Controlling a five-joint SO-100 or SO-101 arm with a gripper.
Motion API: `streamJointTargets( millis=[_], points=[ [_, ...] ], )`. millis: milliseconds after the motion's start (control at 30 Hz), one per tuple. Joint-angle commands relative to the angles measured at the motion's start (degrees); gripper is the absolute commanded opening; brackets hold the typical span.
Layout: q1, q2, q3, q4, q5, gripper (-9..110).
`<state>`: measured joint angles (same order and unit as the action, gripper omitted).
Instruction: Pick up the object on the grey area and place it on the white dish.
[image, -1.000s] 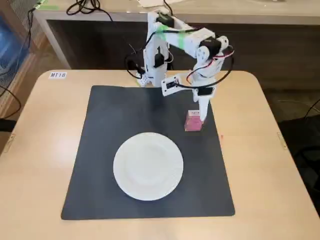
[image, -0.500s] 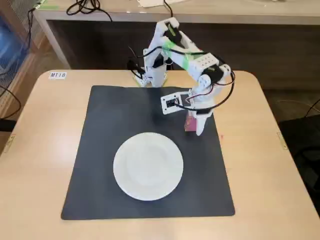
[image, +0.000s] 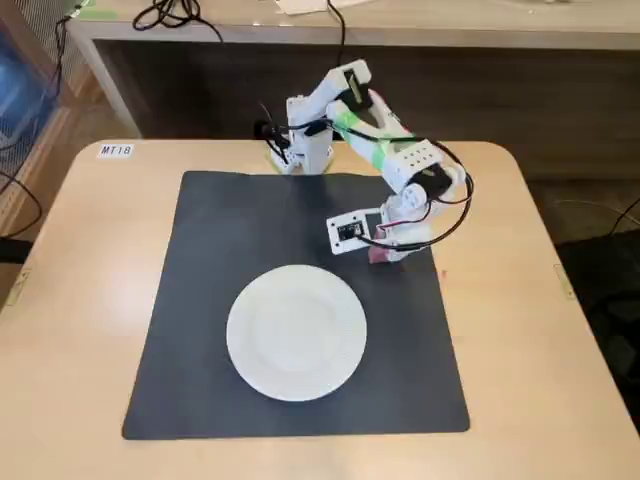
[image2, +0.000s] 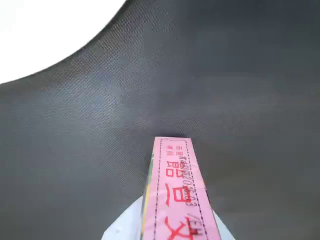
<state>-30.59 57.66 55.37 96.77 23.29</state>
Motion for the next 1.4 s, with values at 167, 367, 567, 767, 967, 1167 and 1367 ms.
streamJointTargets(
  millis=[167,367,567,767,967,1167,1367],
  points=[
    [6.2,5.4,-24.1,0.0,-16.3,0],
    [17.5,0.8,-31.0,0.1,-27.9,0],
    [27.7,-3.7,-31.0,0.2,-36.3,0],
    [31.6,-7.6,-30.4,0.4,-38.6,0],
    [31.6,-13.8,-31.6,0.3,-39.7,0],
    [32.1,-21.3,-38.0,0.2,-41.6,0],
    [32.3,-23.5,-40.5,0.3,-41.0,2]
  ],
)
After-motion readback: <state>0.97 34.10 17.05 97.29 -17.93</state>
